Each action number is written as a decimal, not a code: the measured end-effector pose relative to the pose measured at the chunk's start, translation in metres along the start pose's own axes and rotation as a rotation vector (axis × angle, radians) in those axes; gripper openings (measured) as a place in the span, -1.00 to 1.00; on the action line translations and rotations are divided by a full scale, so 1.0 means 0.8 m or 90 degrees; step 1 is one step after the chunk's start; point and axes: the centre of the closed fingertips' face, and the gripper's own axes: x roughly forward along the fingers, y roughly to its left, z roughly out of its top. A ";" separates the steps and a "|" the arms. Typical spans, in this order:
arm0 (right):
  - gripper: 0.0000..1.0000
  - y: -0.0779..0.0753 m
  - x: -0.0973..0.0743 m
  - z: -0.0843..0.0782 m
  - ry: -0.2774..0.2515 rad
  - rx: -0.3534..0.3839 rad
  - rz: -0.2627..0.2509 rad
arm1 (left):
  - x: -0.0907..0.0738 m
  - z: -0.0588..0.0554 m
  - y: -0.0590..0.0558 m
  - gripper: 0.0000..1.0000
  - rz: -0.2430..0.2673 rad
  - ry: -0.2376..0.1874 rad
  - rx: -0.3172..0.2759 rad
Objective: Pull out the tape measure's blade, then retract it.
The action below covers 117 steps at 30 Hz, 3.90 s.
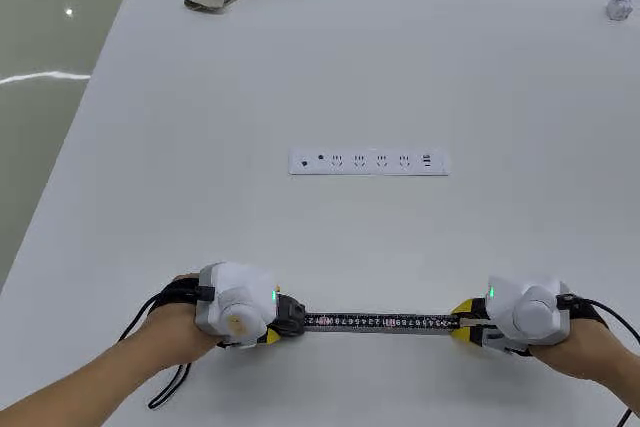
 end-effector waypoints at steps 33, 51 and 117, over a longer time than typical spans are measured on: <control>-0.70 0.001 0.003 0.000 0.058 -0.012 0.009 | 0.001 0.001 0.000 -0.30 0.000 0.002 0.009; -0.68 0.000 0.003 -0.001 0.057 -0.018 0.006 | 0.000 0.001 0.000 -0.28 0.004 0.001 0.008; -0.23 0.002 -0.011 0.005 -0.015 0.138 -0.092 | -0.040 -0.020 -0.009 0.41 0.148 -0.086 -0.272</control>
